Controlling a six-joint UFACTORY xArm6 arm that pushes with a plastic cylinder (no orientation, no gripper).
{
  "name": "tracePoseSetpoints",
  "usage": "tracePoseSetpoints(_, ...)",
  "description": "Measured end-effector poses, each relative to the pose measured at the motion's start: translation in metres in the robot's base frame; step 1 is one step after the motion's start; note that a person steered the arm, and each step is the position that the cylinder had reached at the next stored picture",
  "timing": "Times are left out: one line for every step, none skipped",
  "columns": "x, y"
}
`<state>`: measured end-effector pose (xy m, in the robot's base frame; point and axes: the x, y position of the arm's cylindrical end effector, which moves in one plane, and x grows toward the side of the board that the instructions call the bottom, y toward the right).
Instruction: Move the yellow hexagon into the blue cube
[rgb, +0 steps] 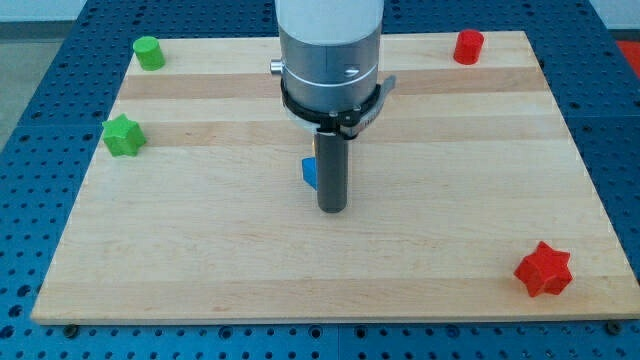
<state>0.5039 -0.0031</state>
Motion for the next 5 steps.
tracePoseSetpoints(0.007,-0.02)
tracePoseSetpoints(-0.004,-0.053)
tracePoseSetpoints(-0.03,-0.07)
tracePoseSetpoints(-0.062,-0.087)
tracePoseSetpoints(-0.11,-0.087)
